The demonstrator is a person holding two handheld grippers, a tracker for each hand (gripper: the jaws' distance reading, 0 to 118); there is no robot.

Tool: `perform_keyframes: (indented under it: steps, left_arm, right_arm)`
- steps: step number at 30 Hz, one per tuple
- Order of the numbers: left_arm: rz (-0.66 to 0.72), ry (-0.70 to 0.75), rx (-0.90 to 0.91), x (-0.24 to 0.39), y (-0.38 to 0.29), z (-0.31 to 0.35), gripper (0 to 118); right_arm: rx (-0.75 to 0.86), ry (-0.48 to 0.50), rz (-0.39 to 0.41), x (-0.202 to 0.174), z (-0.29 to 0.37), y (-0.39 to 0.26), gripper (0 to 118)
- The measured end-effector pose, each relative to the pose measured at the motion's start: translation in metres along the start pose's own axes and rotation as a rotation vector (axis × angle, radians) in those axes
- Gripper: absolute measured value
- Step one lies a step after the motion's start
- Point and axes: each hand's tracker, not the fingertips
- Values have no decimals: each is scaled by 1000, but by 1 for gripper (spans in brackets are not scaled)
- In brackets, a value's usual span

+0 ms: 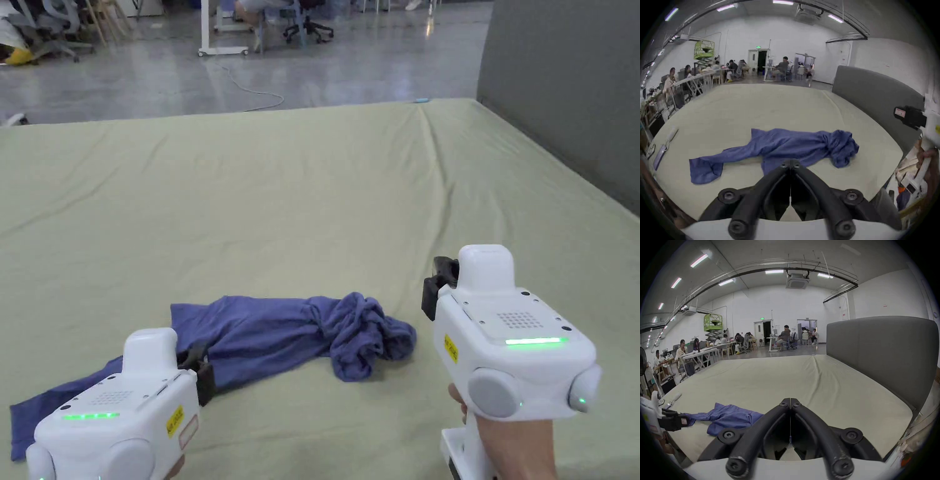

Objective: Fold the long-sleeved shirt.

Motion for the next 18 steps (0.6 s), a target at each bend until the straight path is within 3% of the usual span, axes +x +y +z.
perform_keyframes:
  steps: [5, 7, 9, 10, 11, 16, 18]
  left_arm:
    - [27, 10, -5, 0, 13, -15, 0]
    - [17, 62, -100, -2, 14, -39, 3]
    - [2, 105, -222, -7, 12, -72, 73]
    - [1, 105, -266, -10, 9, -87, 93]
    - [-5, 114, -294, -10, 5, -100, 98]
    - [71, 143, -412, -21, -6, -158, 97]
    - [23, 166, -437, -18, -9, -168, 67]
  right_arm:
    - [3, 9, 9, -6, 2, 4, 0]
    - [1, 10, 15, -6, 3, 5, 0]
    - [-1, 6, 12, -6, 3, 5, 0]
    - [-2, 5, 8, -6, 3, 5, 0]
    - [-4, 6, 6, -5, 3, 4, 0]
    - [-27, -4, 18, -3, 0, 1, 0]
    - [-69, -22, 12, -2, -4, 0, 0]
